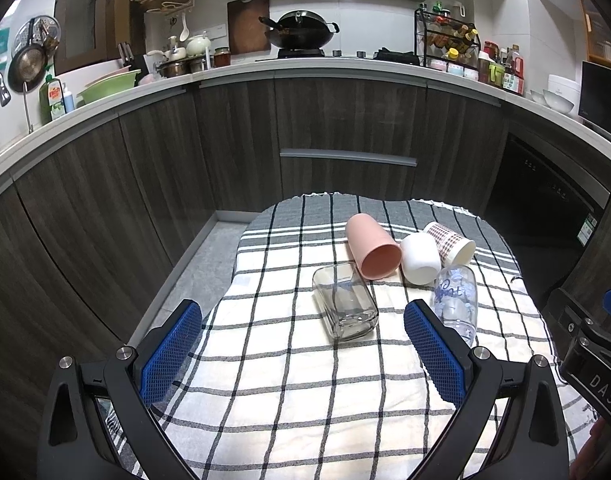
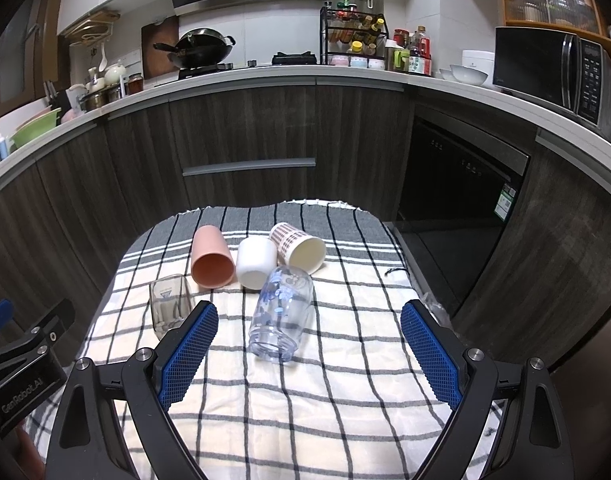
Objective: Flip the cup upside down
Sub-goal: 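Move the right gripper toward the white ceramic cup and close on it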
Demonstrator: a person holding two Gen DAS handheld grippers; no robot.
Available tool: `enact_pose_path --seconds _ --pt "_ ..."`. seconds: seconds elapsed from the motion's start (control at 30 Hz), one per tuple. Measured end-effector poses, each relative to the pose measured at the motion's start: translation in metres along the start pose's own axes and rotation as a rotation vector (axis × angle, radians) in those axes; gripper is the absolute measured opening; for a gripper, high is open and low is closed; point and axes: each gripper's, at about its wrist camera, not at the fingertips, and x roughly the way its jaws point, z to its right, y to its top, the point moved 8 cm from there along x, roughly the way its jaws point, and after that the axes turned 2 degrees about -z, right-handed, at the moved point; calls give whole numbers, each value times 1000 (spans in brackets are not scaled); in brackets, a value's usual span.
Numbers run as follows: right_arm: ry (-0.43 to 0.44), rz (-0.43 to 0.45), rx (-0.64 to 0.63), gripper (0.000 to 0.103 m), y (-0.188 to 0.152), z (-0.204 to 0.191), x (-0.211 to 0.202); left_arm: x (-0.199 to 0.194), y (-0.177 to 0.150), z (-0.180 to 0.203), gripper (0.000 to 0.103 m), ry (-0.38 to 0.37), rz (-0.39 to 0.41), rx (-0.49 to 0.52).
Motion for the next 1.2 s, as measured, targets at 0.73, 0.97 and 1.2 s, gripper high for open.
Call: enact_pose_path --seconds 0.73,0.97,1.2 --pt "143 -233 -41 81 36 -53 131 85 50 -20 103 56 -20 -72" --pt "139 -344 -66 79 46 -67 184 125 70 -14 103 38 -38 -57" --pt "114 -436 -77 79 46 -70 226 157 74 -6 103 20 -54 -37"
